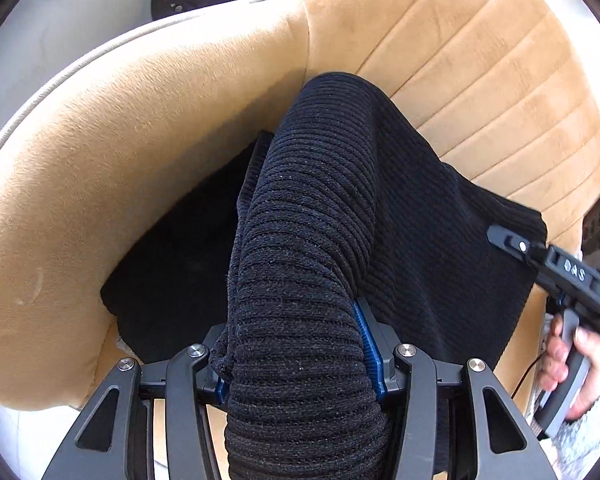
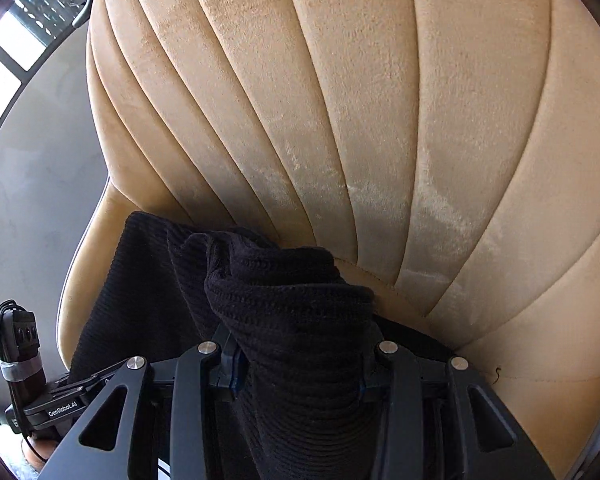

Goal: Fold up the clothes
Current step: 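Lower the garment onto the armchair seat and open both grippers, then press the placed garment flat on the seat with both open grippers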

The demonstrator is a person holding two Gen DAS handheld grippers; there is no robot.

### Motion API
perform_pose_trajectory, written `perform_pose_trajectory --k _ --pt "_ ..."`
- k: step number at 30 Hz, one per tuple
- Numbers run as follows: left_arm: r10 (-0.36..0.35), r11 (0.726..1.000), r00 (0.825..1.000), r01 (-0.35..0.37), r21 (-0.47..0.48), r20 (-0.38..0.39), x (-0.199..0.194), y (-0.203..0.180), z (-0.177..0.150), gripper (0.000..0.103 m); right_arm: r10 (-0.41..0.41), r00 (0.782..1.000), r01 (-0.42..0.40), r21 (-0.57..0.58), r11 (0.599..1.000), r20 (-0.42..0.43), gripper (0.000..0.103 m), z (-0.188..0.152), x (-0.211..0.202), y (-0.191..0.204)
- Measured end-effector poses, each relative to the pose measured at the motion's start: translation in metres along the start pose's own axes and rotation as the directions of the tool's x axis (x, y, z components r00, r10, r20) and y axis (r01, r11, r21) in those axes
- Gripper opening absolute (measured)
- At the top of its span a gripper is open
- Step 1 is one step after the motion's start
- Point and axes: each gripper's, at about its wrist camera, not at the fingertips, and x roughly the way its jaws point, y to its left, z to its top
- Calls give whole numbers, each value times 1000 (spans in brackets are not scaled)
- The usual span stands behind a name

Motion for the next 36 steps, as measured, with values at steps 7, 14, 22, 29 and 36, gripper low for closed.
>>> perform_pose_trajectory --k 7,14,22,29,36 --pt "14 1000 993 -16 -20 -117 12 25 3 71 -59 997 62 53 997 -45 63 -5 17 -32" --pt "115 975 991 -100 199 -66 -31 6 7 69 -35 996 23 134 991 87 91 -26 -67 -41" --pt "141 869 979 -49 492 -150 2 -67 -39 69 -170 974 172 3 985 -153 91 -125 -37 25" --pt "315 764 943 -183 619 -110 60 -37 -56 75 -109 925 193 203 960 -364 103 -185 38 -10" --pt "291 795 951 -179 580 -106 54 -17 -41 76 -197 928 232 77 970 -316 103 -171 20 11"
